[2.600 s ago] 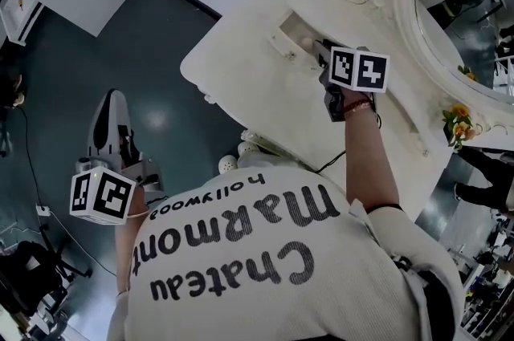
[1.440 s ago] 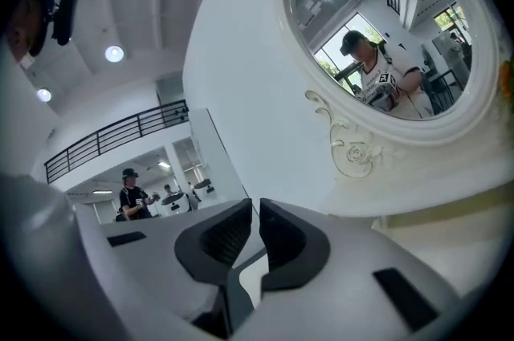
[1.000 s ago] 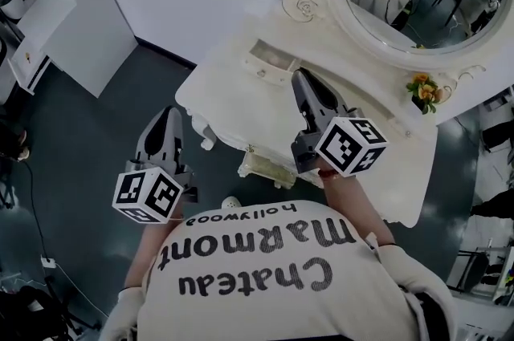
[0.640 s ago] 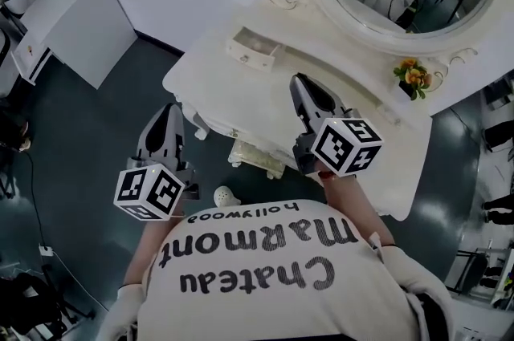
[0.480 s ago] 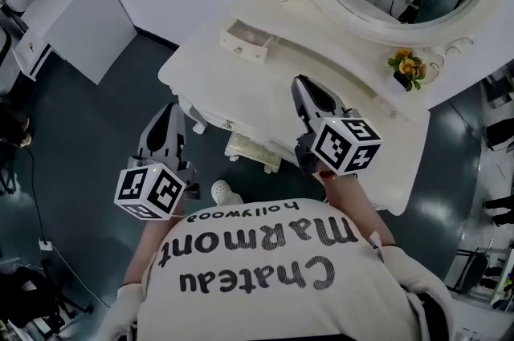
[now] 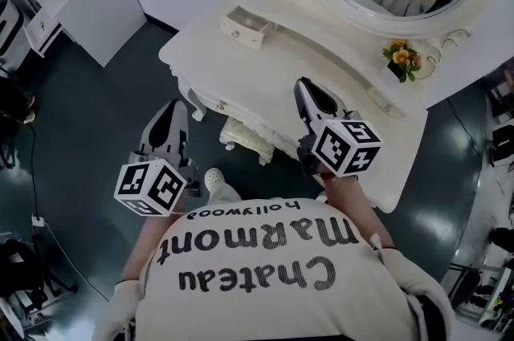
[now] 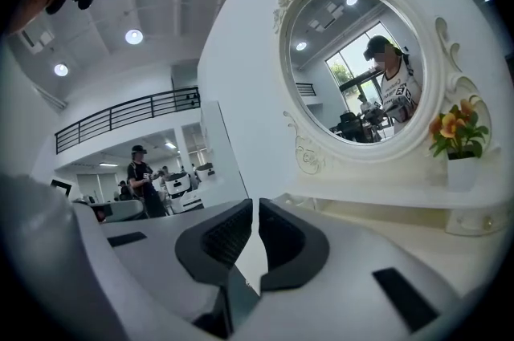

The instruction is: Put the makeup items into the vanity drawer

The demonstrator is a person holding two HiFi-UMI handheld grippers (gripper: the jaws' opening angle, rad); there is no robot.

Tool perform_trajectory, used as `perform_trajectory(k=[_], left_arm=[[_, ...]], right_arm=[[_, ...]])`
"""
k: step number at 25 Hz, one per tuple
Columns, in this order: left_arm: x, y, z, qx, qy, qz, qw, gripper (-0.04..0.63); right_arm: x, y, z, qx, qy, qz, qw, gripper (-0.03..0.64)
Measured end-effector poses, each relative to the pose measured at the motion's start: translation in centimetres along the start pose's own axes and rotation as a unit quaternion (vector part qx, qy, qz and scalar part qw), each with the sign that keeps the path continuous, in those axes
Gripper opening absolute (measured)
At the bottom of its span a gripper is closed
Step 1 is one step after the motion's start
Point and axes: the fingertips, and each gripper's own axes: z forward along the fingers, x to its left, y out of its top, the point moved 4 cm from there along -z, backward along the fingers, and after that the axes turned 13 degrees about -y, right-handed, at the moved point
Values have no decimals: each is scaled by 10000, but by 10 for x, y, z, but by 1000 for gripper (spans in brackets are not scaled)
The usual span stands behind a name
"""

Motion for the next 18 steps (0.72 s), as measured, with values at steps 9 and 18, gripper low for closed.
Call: perform_trajectory(k=[9,18], left_arm=[[-33,-19,-26,-4,201,79,9998,9],[-50,-35,-31,44,209,-47,9998,8]], right_arm=[[-16,-19,-32,101,137,-21,9999,46],[-26,-36,-47,358,136,-116,9992,46]])
